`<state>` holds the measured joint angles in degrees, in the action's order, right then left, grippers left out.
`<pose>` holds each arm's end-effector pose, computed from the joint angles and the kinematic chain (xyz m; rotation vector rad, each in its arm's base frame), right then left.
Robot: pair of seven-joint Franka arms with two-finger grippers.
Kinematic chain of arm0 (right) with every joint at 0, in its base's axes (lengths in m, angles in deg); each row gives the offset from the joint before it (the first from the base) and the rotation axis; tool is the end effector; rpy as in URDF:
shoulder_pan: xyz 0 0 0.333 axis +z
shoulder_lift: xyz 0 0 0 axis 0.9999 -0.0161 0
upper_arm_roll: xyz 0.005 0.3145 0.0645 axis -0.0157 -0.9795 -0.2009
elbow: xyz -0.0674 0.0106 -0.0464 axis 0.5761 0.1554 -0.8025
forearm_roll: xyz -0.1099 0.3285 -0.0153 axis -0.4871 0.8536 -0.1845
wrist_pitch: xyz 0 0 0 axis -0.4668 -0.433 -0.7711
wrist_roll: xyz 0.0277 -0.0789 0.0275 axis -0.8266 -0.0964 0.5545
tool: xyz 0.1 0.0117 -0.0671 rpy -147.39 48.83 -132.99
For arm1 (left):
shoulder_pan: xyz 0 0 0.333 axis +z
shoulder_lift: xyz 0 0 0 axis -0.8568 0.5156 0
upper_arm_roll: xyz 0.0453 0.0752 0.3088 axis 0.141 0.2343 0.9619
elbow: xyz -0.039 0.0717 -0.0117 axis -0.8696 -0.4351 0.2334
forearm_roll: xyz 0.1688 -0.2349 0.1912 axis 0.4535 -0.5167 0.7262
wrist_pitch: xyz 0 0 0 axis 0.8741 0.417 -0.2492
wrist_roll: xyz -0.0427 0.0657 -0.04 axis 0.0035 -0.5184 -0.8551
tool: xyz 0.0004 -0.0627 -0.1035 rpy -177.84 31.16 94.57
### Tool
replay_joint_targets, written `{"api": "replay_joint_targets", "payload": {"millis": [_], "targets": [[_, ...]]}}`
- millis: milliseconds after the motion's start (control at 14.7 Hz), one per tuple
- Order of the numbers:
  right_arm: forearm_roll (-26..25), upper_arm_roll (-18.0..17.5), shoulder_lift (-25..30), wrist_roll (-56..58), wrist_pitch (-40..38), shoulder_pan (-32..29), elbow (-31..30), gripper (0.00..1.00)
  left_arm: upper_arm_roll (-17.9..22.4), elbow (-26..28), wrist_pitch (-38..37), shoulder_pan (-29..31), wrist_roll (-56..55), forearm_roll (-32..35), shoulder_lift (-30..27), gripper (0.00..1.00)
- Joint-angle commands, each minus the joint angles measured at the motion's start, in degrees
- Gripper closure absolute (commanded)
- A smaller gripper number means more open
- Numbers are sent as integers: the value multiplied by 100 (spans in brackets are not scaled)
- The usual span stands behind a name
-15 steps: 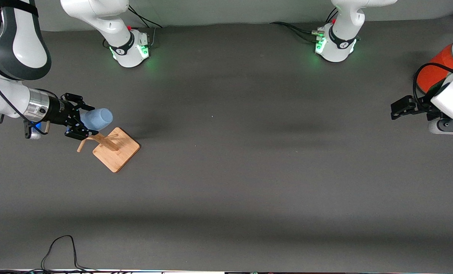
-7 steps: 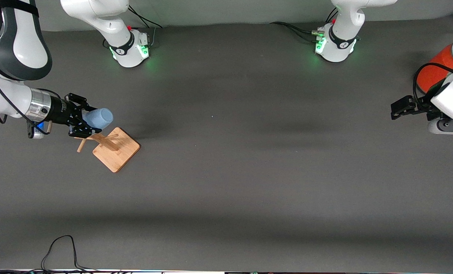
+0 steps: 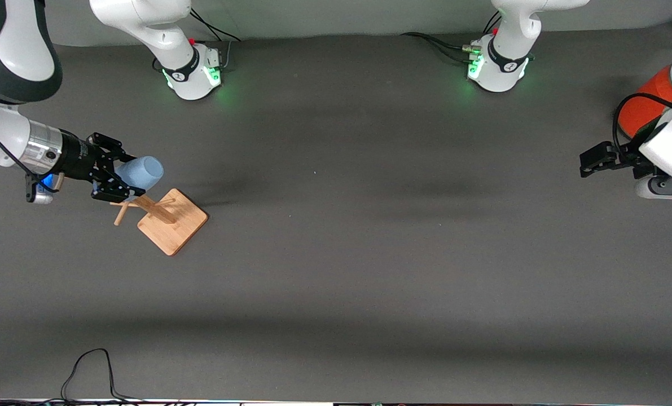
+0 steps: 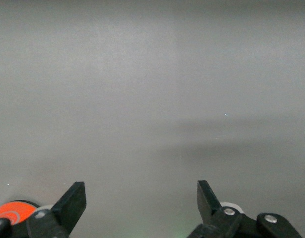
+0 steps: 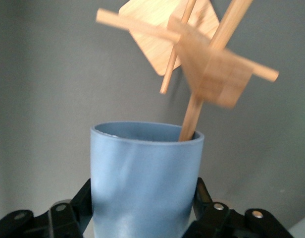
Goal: Rotate and upright cup with both arms
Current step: 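Close the right gripper around the blue cup's body, then pull the blue cup off the peg and carry it away from the stand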
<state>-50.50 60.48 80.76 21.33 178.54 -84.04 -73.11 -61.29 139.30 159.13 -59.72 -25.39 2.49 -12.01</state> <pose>0.4896 0.0355 0.5055 -2.3004 1.6693 0.4584 0.5246 -0.0283 0.5864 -3.1215 0.0878 0.0903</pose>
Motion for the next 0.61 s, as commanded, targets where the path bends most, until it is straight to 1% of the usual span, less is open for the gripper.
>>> {"api": "replay_joint_targets", "payload": {"millis": [0,136,272,340,408,475,543], "targets": [[170,-134,47,-416,-68,251,294,43,-6,-95,-6,6,67,-12,18,0],[476,-502,38,-714,2,278,435,43,3,-95,-6,14,59,-12,27,0],[530,-924,38,-1057,212,287,541,43,-6,-95,-15,6,59,-12,27,0],[522,-1283,29,-1276,440,287,593,43,-6,-95,-15,6,59,-12,18,0],[452,-1747,-6,-1722,773,287,655,42,3,-95,-24,14,59,-12,18,0],[286,-2161,-93,-2231,1107,287,742,42,3,-95,-24,14,59,-12,18,0],[-64,-2531,-251,-2645,1293,287,822,42,3,-95,-24,14,67,-12,18,0]]}}
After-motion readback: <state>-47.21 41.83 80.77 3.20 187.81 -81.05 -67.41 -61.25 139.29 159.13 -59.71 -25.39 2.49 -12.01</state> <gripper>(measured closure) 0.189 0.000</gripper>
